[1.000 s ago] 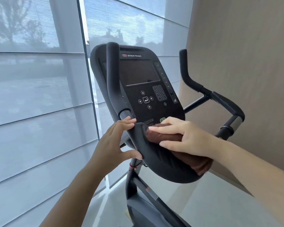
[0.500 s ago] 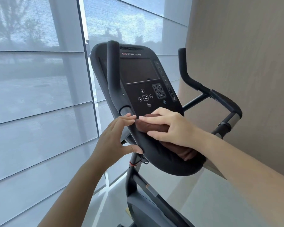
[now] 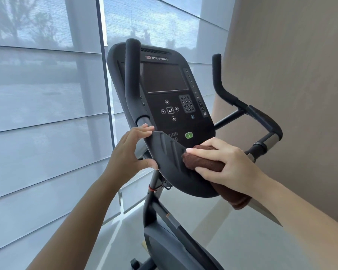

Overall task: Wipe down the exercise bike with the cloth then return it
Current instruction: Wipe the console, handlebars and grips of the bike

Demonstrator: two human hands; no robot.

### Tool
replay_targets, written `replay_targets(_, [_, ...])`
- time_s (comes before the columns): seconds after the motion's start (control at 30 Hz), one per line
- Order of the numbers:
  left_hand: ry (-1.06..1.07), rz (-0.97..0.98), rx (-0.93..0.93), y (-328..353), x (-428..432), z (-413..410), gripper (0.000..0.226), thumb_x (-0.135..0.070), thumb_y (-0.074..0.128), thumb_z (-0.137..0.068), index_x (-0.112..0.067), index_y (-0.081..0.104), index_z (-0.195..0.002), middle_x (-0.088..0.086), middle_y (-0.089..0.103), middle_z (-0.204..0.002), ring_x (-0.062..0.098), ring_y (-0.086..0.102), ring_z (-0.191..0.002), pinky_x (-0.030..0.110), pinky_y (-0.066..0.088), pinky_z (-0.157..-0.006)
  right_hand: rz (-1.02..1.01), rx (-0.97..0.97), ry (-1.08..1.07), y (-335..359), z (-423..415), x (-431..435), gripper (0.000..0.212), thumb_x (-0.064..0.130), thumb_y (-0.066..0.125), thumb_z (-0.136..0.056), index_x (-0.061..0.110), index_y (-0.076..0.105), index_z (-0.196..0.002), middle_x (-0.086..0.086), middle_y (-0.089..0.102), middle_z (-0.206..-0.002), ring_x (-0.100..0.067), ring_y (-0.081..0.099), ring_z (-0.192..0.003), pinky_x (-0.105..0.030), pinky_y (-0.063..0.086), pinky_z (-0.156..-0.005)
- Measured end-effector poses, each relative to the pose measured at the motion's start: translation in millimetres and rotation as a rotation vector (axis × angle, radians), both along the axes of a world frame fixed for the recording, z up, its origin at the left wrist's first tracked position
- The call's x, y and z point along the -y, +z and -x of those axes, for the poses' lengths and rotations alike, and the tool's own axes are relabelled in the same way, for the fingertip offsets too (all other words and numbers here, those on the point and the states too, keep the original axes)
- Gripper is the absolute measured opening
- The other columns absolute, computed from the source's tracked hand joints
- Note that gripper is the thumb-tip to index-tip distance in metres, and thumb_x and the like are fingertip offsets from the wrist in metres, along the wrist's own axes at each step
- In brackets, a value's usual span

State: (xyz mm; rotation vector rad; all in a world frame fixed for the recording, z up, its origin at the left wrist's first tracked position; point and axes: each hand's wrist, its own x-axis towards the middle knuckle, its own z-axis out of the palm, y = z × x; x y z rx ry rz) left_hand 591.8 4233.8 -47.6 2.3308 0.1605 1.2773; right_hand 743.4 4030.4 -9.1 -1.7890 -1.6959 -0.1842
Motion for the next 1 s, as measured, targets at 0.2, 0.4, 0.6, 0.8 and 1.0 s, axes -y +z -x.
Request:
replay_targets(0.2, [0.01, -0.081, -0.05, 3.0, -4.6, 5.7, 0.074, -0.055, 0.067, -0.055, -0.013, 0.051, -0.114, -0.009, 0.05, -0.128, 0.007, 0.038, -0.127, 0.031, 0.03, -0.104, -0.138, -0.081, -0.056, 15.0, 15.2, -12.4, 0.041, 0.024, 0.069, -0.078, 0.034, 0.059, -0.117, 0.008, 0.061, -0.107, 0.0, 0.055, -0.101, -0.008, 0.036, -0.092])
replay_targets(0.4, [-0.115, -0.155, -0.133, 18.1, -39.7, 5.0, 0.085, -0.06, 0.067, -0.056, -0.016, 0.048, -0.126, -0.015, 0.041, -0.13, 0.009, 0.037, -0.127, 0.047, 0.031, -0.105, -0.261, 0.001, -0.179, 35.7, 51.4, -64.2, 0.042, 0.027, 0.067, -0.079, 0.032, 0.058, -0.12, 0.003, 0.059, -0.108, -0.003, 0.054, -0.101, -0.013, 0.038, -0.095])
replay_targets(0.6, [-0.286, -0.295, -0.083, 6.7, -72.5, -7.9, 0.084, -0.072, 0.049, -0.068, -0.014, 0.045, -0.128, -0.005, 0.041, -0.139, 0.016, 0.029, -0.135, 0.057, 0.032, -0.103, 0.0, 0.062, -0.382, 19.1, 71.9, -69.5, 0.037, 0.032, 0.063, -0.079, 0.039, 0.06, -0.116, 0.009, 0.056, -0.108, -0.007, 0.054, -0.099, -0.021, 0.042, -0.089])
replay_targets(0.8, [-0.368, -0.348, 0.032, 0.2, -79.1, -19.3, 0.087, -0.072, 0.046, -0.068, -0.006, 0.048, -0.125, 0.001, 0.044, -0.135, 0.02, 0.032, -0.133, 0.052, 0.033, -0.104, -0.051, 0.158, -0.591, -5.2, 107.9, -19.4, 0.037, 0.027, 0.064, -0.076, 0.033, 0.063, -0.113, 0.005, 0.058, -0.101, -0.016, 0.057, -0.091, -0.019, 0.042, -0.085])
replay_targets(1.0, [-0.387, -0.382, 0.022, 3.2, -85.1, -18.1, 0.088, -0.073, 0.045, -0.066, -0.007, 0.05, -0.124, 0.004, 0.049, -0.134, 0.021, 0.035, -0.13, 0.058, 0.033, -0.1, -0.053, 0.275, -0.642, 18.3, 115.6, -77.7, 0.037, 0.027, 0.066, -0.079, 0.029, 0.062, -0.116, -0.002, 0.058, -0.106, -0.023, 0.056, -0.096, -0.039, 0.048, -0.085])
